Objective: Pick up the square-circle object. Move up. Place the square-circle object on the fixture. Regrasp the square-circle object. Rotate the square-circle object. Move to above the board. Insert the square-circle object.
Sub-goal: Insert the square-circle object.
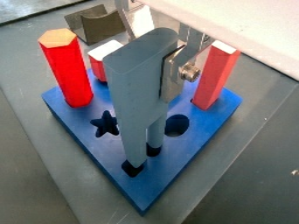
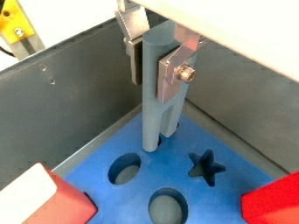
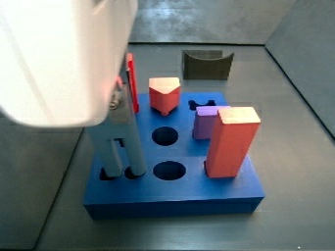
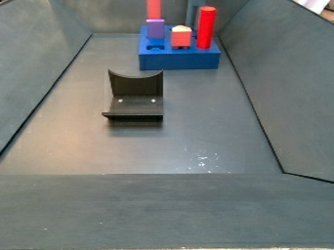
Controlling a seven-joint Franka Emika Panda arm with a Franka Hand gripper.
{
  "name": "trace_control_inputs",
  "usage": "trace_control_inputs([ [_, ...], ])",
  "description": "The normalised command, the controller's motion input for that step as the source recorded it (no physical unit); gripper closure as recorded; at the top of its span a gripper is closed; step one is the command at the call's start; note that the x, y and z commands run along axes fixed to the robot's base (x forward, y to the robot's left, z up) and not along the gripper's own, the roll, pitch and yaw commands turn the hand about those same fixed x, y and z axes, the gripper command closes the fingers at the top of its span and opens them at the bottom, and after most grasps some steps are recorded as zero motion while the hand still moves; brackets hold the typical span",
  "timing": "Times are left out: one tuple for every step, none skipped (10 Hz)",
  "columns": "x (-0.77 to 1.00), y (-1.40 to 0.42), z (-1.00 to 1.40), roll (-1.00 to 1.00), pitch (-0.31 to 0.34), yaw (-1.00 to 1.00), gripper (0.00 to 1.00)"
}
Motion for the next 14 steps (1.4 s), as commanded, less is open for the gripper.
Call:
trace_control_inputs([
  [-0.24, -0.14, -0.53, 0.11, -0.060, 0.00, 1.00],
  [-0.21, -0.11, -0.48, 0.15, -0.036, 0.00, 1.00],
  [-0.04, -0.06, -0.55, 0.22, -0.033, 0.00, 1.00],
  [0.05, -0.02, -0.75, 0.24, -0.023, 0.05, 1.00],
  [0.16, -0.07, -0.88, 0.21, -0.026, 0.04, 1.00],
  [0.33, -0.11, -0.94, 0.18, 0.000, 0.00, 1.00],
  [0.45, -0.17, -1.00, 0.12, 0.000, 0.00, 1.00],
  [0.57, -0.17, -1.00, 0.09, 0.000, -0.03, 1.00],
  [0.63, -0.03, -0.96, 0.16, 0.000, -0.06, 1.00],
  [0.35, 0.20, -0.83, 0.22, 0.000, 0.00, 1.00],
  [0.17, 0.28, -0.89, 0.21, 0.000, 0.01, 1.00],
  [0.17, 0.27, -0.89, 0.21, 0.000, 0.02, 1.00],
  [0.23, 0.25, -0.99, 0.15, 0.000, 0.00, 1.00],
  [0.41, 0.20, -1.00, 0.05, 0.030, -0.04, 1.00],
])
